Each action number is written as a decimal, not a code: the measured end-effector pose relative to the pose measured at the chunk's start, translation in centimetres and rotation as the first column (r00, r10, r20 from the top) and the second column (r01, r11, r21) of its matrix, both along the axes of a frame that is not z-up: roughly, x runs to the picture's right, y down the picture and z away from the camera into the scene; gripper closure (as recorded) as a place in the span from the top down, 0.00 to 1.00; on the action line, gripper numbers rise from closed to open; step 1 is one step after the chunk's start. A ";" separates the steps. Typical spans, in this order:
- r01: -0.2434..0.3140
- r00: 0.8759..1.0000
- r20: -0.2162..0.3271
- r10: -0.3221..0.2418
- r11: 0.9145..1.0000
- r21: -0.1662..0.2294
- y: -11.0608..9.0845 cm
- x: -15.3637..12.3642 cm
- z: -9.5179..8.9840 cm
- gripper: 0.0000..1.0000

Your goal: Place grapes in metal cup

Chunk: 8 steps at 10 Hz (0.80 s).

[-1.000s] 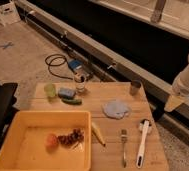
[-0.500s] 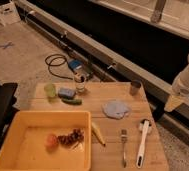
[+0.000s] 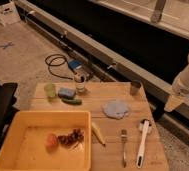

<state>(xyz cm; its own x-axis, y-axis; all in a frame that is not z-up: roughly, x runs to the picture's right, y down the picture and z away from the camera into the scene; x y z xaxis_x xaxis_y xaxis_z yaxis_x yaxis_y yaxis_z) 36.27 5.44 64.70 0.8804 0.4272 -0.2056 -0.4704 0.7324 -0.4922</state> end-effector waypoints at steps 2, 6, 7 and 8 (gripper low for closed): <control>0.000 1.000 0.000 0.000 1.000 0.000 0.0 0.0 0.0 0.69; -0.001 1.000 -0.001 0.001 1.000 0.001 0.0 0.0 0.0 0.69; 0.000 1.000 -0.004 0.000 1.000 0.006 -0.2 0.1 -0.1 0.69; 0.012 1.000 -0.008 -0.012 1.000 0.013 -0.6 0.1 -0.2 0.69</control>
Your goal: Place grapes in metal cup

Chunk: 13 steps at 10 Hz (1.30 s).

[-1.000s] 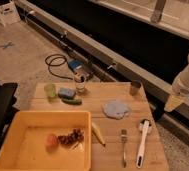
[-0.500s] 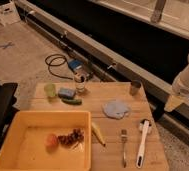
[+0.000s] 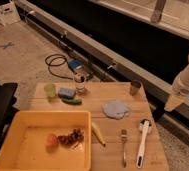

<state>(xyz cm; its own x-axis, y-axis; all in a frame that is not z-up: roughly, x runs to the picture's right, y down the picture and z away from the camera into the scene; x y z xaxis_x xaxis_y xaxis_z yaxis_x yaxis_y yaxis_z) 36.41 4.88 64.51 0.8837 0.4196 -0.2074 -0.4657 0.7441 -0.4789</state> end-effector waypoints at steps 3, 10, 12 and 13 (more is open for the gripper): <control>0.094 0.994 0.055 -0.096 0.995 0.025 -2.1 -3.8 0.6 0.69; 0.334 0.903 0.260 -0.342 0.939 0.077 -2.9 -21.2 1.4 0.69; 0.424 0.846 0.316 -0.430 0.901 0.090 -1.4 -26.6 1.4 0.69; 0.457 0.822 0.335 -0.460 0.885 0.095 -0.7 -28.6 1.3 0.69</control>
<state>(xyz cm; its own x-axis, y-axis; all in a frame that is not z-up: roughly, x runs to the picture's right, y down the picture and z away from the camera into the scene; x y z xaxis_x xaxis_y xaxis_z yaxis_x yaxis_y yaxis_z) 7.82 4.16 65.77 0.9886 -0.0512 0.1415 0.1198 0.8369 -0.5341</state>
